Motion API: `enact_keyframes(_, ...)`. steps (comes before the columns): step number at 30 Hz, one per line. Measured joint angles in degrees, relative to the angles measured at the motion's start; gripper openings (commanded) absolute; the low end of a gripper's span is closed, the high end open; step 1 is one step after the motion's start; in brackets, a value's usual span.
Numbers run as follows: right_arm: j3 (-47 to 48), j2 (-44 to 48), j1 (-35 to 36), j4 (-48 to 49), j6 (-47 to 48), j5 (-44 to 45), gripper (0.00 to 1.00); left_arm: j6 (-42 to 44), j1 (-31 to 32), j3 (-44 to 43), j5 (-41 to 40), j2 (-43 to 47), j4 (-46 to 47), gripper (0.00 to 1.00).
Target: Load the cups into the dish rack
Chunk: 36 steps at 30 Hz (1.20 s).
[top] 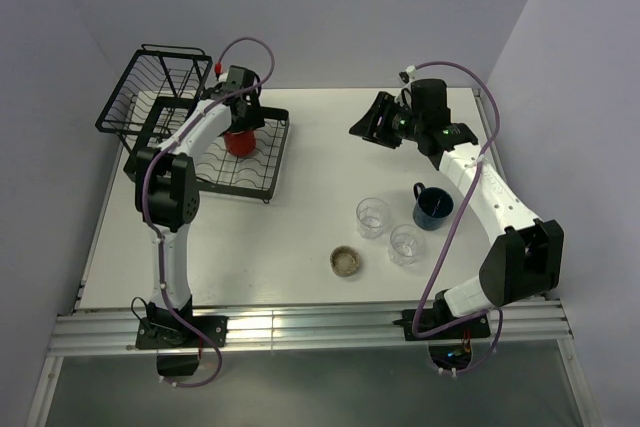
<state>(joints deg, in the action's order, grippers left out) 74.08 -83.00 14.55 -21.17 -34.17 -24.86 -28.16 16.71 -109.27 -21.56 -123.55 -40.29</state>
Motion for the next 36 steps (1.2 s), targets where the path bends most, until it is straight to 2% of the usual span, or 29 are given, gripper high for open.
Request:
enact_keyframes(26, -0.20, 0.00, 0.11, 0.15, 0.68, 0.48, 0.58, 1.14, 4.85, 7.13, -7.67, 8.26, 4.33, 0.99)
enact_keyframes(29, -0.50, 0.00, 0.11, 0.17, 0.68, 1.11, 0.57, 1.29, 6.03, 8.94, -8.48, 9.51, 4.66, 0.95)
enact_keyframes(32, -0.83, 0.02, 0.11, 0.20, 0.68, 1.81, 0.53, 1.68, 8.52, 11.56, -8.85, 11.82, 4.87, 0.73)
enact_keyframes(33, -1.14, 0.11, 0.11, 0.46, 0.66, 1.95, 0.50, 1.81, 9.20, 11.98, -8.81, 12.20, 4.98, 0.55)
enact_keyframes(36, -2.12, 0.35, 0.11, 0.85, 0.59, 2.19, 0.46, 2.29, 11.04, 12.31, -8.59, 12.15, 5.20, 0.35)
